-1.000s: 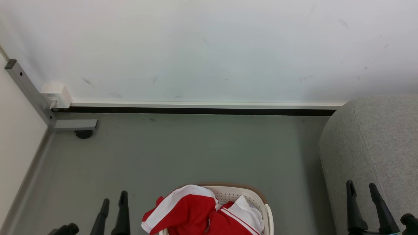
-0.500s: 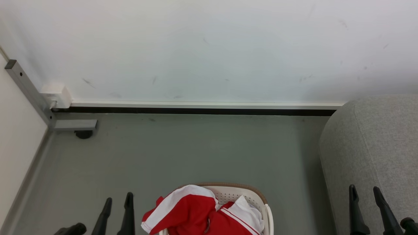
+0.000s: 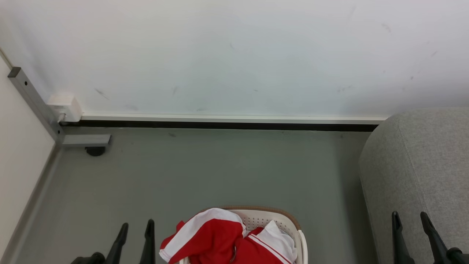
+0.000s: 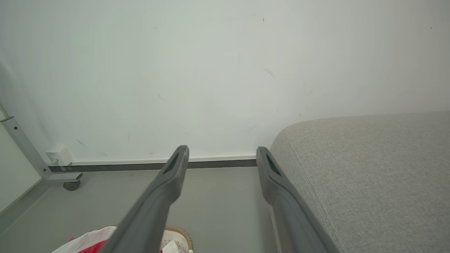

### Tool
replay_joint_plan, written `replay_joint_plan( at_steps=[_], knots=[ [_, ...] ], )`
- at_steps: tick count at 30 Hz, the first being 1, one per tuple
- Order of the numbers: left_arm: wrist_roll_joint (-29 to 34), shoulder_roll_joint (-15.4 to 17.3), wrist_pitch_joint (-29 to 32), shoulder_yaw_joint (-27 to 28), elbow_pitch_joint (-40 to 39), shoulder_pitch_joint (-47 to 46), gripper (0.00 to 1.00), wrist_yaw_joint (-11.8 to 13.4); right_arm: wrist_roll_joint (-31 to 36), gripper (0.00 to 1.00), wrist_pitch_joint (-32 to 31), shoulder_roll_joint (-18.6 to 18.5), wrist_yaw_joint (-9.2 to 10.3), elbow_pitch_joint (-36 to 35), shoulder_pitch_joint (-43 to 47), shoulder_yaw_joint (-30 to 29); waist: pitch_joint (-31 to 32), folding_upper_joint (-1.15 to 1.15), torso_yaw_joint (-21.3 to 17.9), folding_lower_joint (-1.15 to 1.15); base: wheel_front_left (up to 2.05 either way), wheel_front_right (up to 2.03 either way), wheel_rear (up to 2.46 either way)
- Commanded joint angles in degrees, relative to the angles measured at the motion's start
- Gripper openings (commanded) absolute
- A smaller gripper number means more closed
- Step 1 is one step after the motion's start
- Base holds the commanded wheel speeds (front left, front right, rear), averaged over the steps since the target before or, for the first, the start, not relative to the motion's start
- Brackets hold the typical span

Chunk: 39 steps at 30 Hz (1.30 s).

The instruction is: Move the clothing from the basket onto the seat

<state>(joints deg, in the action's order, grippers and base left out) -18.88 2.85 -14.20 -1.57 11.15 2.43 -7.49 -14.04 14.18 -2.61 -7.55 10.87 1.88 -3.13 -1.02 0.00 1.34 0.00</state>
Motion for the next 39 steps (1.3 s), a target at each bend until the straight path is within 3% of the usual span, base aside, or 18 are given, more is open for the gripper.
replay_joint_plan(
  at_steps=[1, 8, 39],
  knots=[
    [1.2, 0.5, -0.4, 0.0, 0.0, 0.6, 1.00, 0.0, 0.9, 1.00, 0.5, -0.4, 0.11, 0.1, 0.7, -0.2, 0.0, 0.00, 0.0, 0.00, 0.00, 0.00, 0.00],
    [3.8, 0.5, -1.0, 0.2, -0.1, 0.9, 1.00, 0.0, 3.4, 1.00, 1.1, -0.5, 0.12, 0.7, 1.1, -0.1, 0.2, 0.00, 0.1, 0.00, 0.00, 0.00, 0.00],
    [3.8, 1.1, -1.0, 2.2, 0.2, 1.2, 1.00, 0.0, 1.4, 1.00, 1.1, -0.4, 0.13, 1.5, 0.7, 1.1, -0.6, 0.00, -1.3, 0.00, 0.00, 0.00, 0.00]
  ],
)
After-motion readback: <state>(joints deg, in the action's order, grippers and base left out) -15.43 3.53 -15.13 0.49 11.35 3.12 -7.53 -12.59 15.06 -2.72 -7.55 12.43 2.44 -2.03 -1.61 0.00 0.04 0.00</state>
